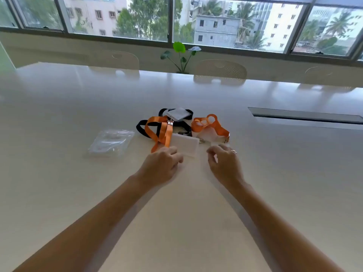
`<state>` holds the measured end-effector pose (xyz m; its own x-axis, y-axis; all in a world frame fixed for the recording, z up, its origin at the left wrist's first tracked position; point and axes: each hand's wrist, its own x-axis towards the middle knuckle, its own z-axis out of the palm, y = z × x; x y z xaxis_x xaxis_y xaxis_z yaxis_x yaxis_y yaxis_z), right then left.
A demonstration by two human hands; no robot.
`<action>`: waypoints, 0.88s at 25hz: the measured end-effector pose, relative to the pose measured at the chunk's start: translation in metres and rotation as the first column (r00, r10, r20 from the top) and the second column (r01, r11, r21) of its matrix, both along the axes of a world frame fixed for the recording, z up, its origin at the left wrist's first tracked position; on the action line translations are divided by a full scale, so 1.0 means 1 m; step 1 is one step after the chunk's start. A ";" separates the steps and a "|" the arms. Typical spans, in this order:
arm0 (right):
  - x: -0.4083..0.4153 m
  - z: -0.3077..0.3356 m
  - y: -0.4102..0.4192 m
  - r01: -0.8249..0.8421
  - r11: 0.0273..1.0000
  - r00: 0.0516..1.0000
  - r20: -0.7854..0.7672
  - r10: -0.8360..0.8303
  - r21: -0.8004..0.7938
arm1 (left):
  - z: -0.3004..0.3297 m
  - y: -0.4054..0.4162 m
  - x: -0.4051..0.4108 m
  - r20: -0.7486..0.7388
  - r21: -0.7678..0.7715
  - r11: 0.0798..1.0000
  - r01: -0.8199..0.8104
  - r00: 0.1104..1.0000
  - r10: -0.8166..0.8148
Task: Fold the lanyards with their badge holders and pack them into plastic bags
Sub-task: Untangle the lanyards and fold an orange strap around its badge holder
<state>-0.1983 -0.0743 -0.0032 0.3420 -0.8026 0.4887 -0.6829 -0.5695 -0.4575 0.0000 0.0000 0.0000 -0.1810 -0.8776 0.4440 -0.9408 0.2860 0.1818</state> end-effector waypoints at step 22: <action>-0.034 0.039 -0.087 -0.106 0.611 0.908 0.326 -0.262 0.785 | -0.013 -0.080 -0.011 -0.145 -0.007 0.997 0.075 0.987 -0.075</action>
<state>-0.2327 -0.1614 0.0359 0.1976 -0.9449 -0.2608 -0.3746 0.1731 -0.9109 -0.0114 -0.0801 -0.0135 -0.1797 -0.8633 0.4716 -0.8804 0.3550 0.3144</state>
